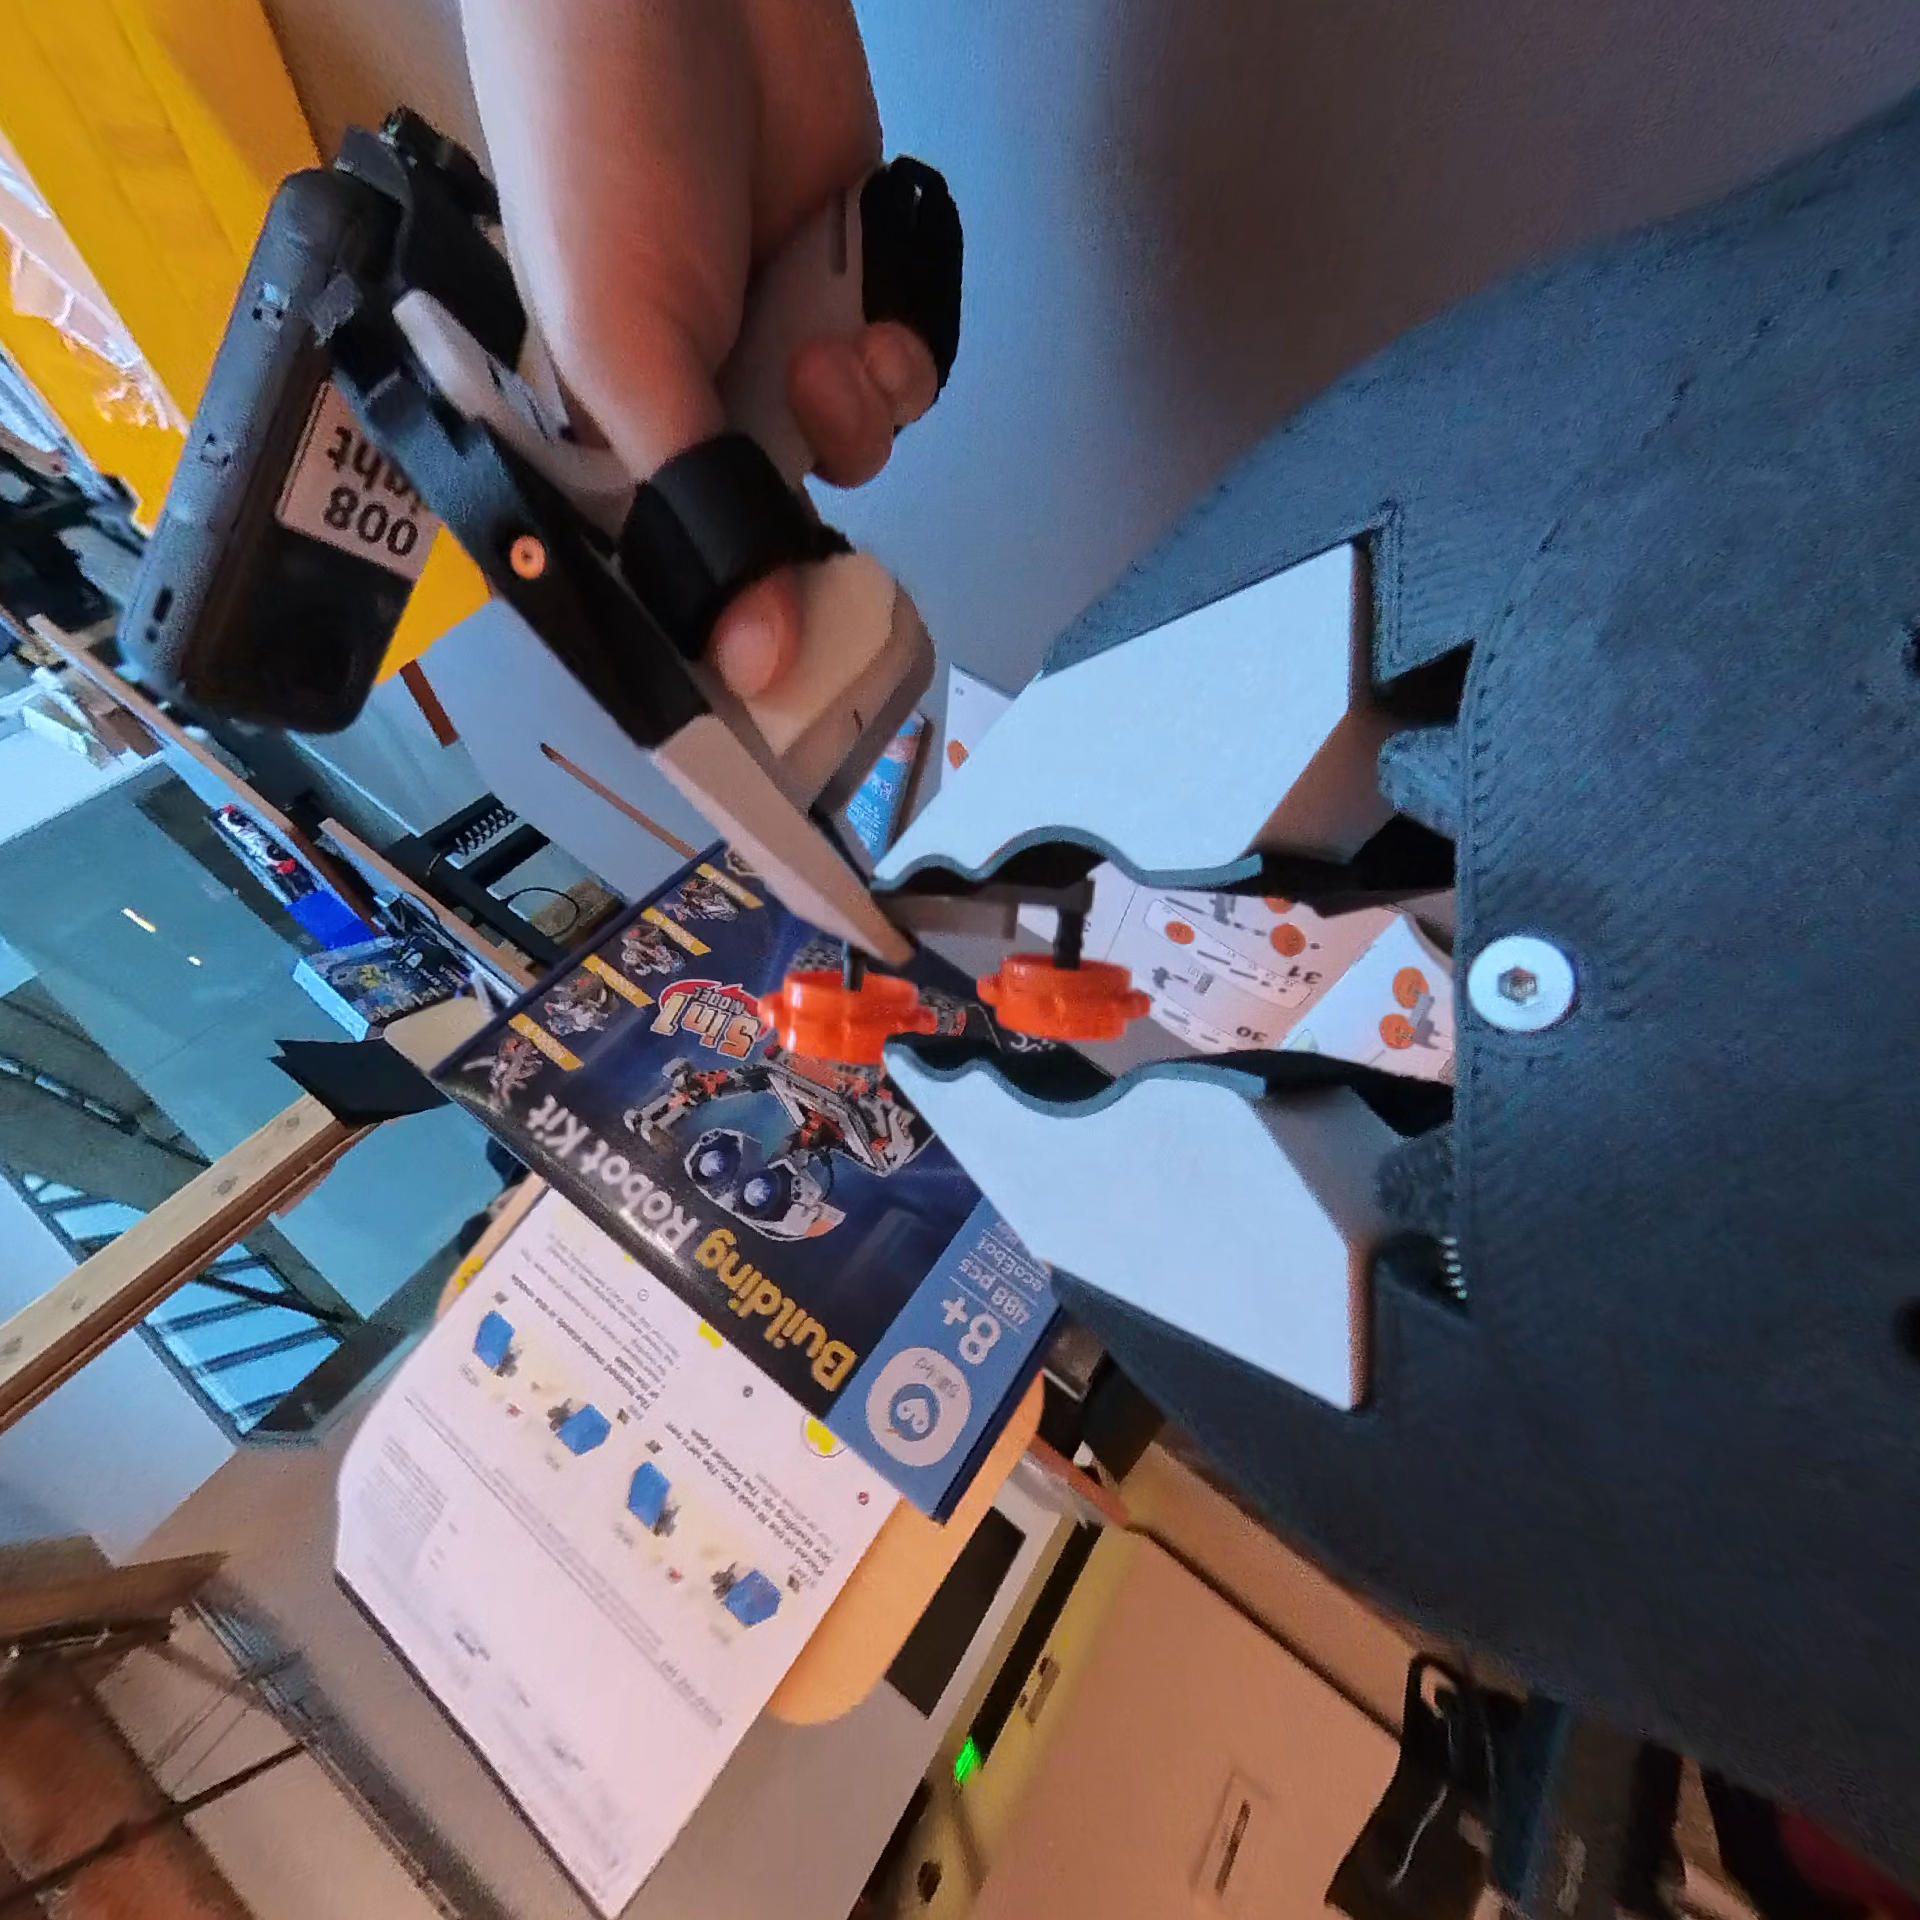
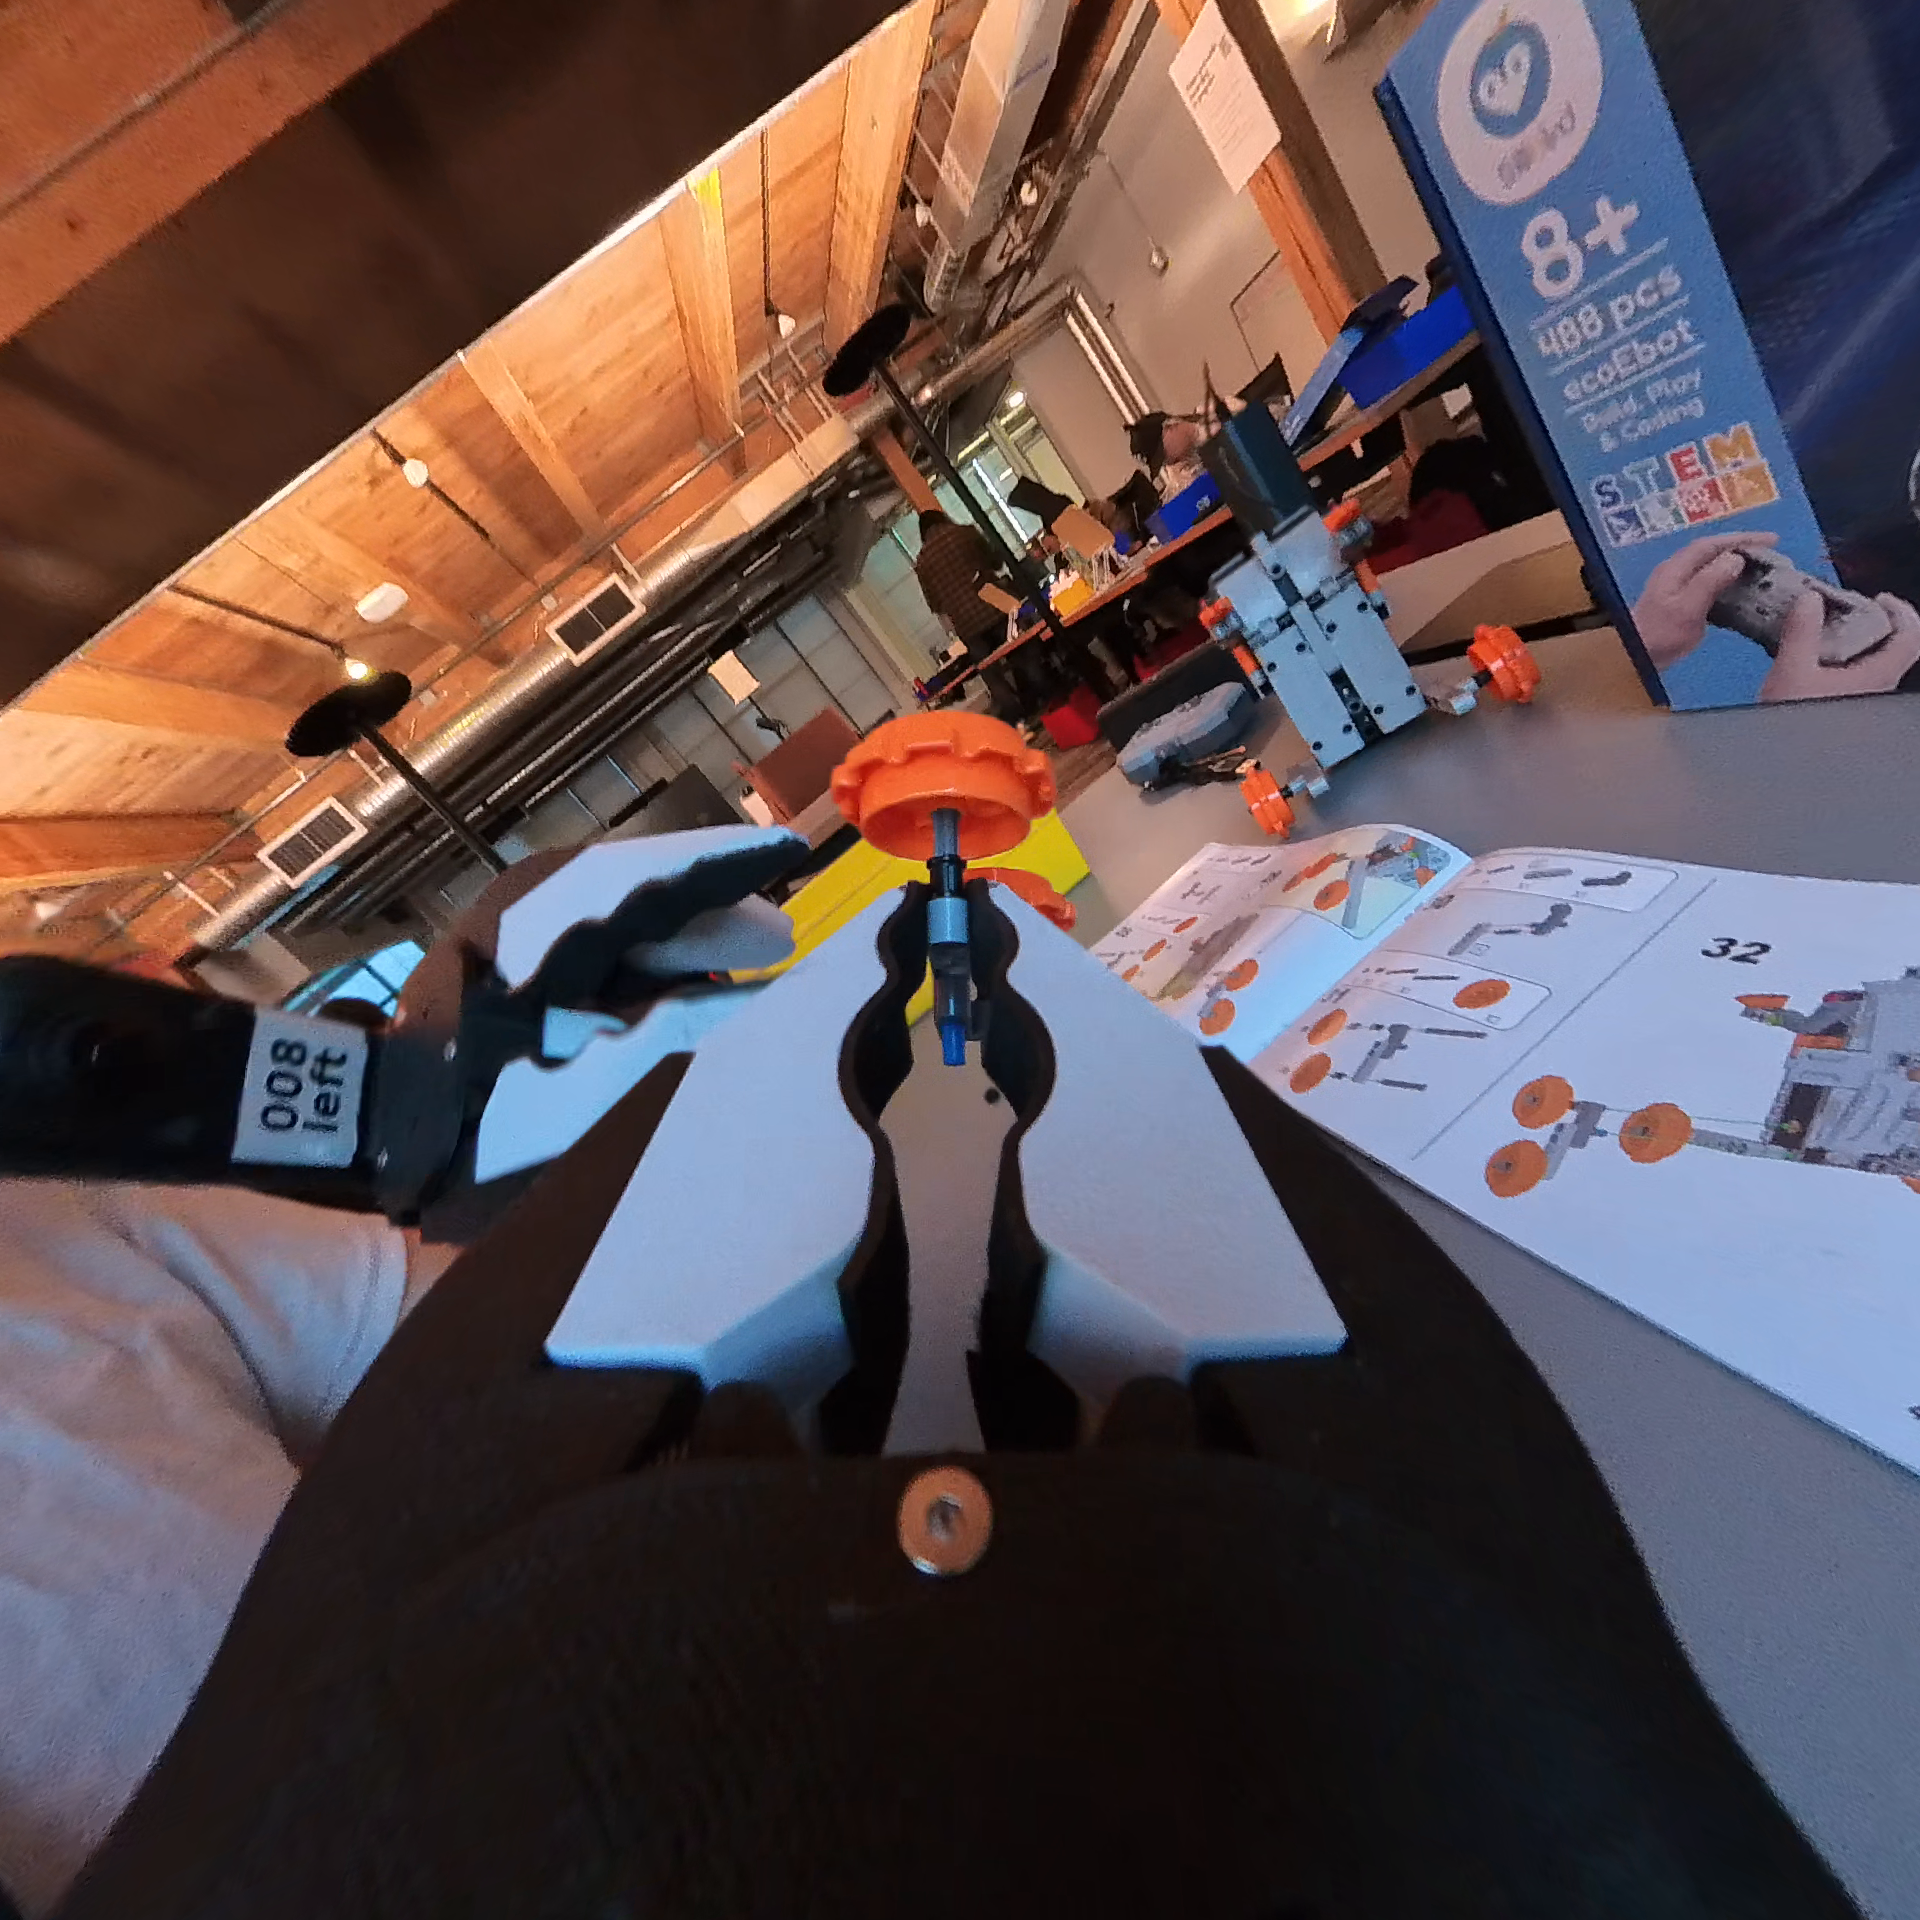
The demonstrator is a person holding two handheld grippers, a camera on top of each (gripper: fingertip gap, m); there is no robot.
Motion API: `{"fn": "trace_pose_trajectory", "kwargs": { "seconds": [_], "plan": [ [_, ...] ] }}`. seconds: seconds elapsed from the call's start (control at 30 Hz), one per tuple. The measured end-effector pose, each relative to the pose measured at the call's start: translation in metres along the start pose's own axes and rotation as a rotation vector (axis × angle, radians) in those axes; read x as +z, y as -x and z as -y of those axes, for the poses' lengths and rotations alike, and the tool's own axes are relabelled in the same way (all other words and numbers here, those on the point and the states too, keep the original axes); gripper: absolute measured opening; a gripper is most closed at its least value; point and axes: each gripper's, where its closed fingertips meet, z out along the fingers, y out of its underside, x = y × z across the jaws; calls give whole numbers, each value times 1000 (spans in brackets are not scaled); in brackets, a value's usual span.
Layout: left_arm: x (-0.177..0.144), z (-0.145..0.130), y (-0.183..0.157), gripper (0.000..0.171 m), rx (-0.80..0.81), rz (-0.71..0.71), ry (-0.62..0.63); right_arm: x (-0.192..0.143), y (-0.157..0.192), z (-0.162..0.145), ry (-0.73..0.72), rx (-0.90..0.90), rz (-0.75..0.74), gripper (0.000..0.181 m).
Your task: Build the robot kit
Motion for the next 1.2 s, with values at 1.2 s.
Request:
{"fn": "trace_pose_trajectory", "kwargs": {
  "seconds": [1.2],
  "plan": [
    [-93, 228, 96, 6, 585, 329, -188, -62, 282, 141, -323, -960, 192, 22]
  ]
}}
